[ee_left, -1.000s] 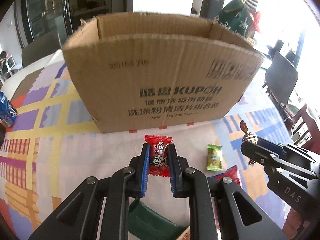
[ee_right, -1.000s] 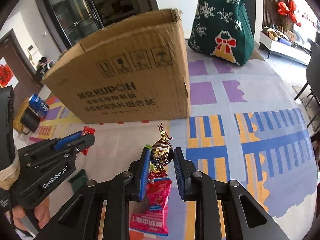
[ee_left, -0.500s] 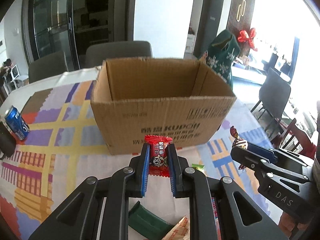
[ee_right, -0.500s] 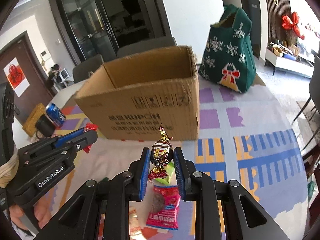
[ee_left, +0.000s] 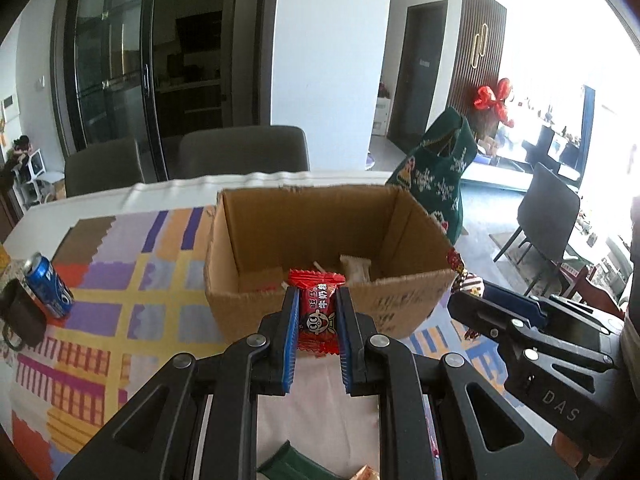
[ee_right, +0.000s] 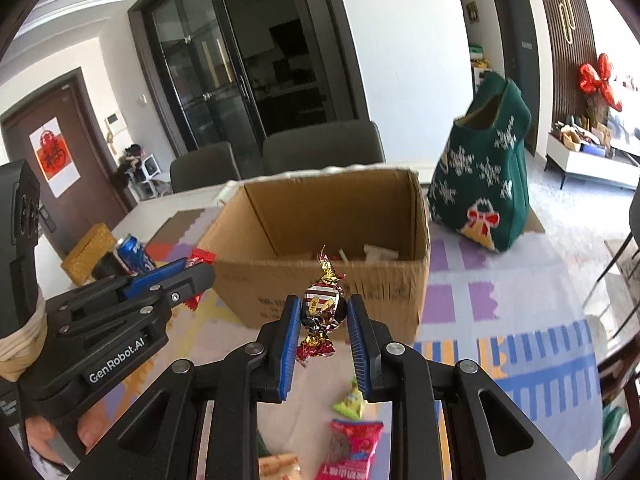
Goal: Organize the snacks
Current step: 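Carry both candies over the box and open both tools to drop them, then withdraw both tools from the box toward the dark green and pink packets, then grasp the dark green packet with the left tool while the right tool grasps the pink packet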
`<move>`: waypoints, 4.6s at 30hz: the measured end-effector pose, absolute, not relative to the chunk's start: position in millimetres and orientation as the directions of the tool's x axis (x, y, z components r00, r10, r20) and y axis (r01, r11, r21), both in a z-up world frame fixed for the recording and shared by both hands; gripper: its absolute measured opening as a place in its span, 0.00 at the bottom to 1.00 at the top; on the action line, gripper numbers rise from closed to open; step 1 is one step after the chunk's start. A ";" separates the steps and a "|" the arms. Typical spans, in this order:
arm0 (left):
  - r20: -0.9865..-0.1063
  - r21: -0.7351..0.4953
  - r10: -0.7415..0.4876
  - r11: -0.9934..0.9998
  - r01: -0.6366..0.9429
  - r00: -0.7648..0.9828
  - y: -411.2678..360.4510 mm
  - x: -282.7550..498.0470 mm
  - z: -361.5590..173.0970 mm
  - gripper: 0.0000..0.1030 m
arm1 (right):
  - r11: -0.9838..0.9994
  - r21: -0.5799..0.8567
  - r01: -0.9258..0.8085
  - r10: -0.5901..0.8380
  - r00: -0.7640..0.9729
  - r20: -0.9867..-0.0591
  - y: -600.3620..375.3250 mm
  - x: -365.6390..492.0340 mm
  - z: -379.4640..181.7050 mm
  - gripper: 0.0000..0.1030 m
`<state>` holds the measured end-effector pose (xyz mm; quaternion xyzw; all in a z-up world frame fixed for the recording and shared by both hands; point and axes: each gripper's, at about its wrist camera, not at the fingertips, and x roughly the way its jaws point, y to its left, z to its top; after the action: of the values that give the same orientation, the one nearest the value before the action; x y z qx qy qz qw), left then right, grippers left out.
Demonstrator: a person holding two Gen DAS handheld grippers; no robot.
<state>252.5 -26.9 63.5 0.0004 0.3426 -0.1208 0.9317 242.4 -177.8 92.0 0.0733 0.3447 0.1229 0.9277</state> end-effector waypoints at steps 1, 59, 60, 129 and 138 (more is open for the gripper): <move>-0.636 -0.079 -0.223 0.971 0.225 0.739 -26.5 253.6 64.8 0.18 | 0.959 0.218 -0.179 0.278 0.736 -0.617 -177.4 244.5 94.7 0.25; -0.730 -0.002 -0.055 0.997 0.079 0.681 -3.1 225.9 40.2 0.73 | 0.981 0.134 -0.140 0.193 0.678 -0.709 -170.0 238.9 80.9 0.56; -0.738 -0.009 -0.056 0.997 0.073 0.672 -1.9 222.6 36.0 0.73 | 0.981 0.134 -0.138 0.192 0.675 -0.712 -169.8 237.3 79.4 0.56; -0.895 -0.080 -0.068 0.997 -0.008 0.441 -7.5 213.6 -103.1 0.42 | 0.992 0.026 -0.126 0.082 0.461 -0.883 -144.3 224.7 -61.5 0.47; -0.856 -0.098 -0.102 0.995 0.034 0.507 -10.4 202.2 -79.5 0.40 | 0.990 0.072 -0.122 0.123 0.492 -0.862 -155.8 217.5 -41.5 0.43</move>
<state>202.2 -10.4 -79.5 -0.0344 0.4952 -0.0389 0.8673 217.5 -155.8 -41.5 0.0006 0.4989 0.0712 0.8637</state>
